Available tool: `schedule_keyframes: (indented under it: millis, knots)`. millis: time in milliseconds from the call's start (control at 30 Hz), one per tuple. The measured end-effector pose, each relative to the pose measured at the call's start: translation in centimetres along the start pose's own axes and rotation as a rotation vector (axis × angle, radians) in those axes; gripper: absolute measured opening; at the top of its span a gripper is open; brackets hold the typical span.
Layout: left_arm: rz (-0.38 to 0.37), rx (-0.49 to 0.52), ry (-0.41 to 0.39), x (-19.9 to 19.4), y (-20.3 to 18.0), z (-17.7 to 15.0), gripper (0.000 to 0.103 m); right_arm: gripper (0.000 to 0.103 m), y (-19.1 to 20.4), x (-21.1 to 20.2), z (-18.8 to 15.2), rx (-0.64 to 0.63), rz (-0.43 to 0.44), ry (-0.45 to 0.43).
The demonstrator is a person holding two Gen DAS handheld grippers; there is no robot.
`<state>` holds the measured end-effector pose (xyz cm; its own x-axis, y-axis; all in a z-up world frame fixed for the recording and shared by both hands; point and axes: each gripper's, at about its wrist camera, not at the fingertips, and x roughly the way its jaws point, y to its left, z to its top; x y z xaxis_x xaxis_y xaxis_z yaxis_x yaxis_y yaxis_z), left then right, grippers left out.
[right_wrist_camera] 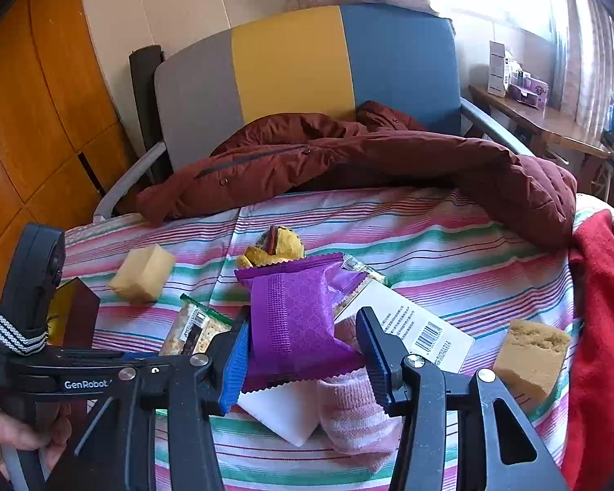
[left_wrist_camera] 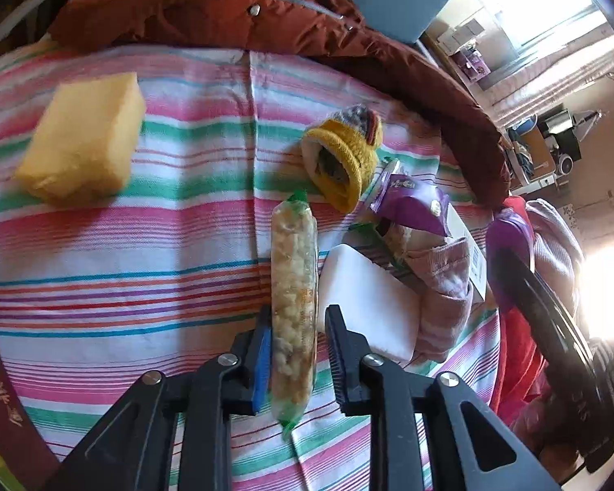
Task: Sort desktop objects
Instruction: 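Carry the granola bar in the left tool while the right tool carries the packet into the tray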
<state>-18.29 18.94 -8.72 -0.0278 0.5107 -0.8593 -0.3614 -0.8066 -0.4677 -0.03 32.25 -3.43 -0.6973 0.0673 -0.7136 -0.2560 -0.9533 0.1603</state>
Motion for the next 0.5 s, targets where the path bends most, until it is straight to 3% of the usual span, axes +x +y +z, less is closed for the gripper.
schedule_keyframes:
  millis: [267,500]
  knots:
    - [-0.007,0.028,-0.066,-0.8,0.2,-1.5,0.019,0.05,-0.1,0.1,0.1,-0.01,0.008,0.009]
    - [-0.034,0.056,-0.185,-6.8,1.2,-5.2,0.019,0.05,2.0,-0.8,0.1,-0.03,0.141,-0.004]
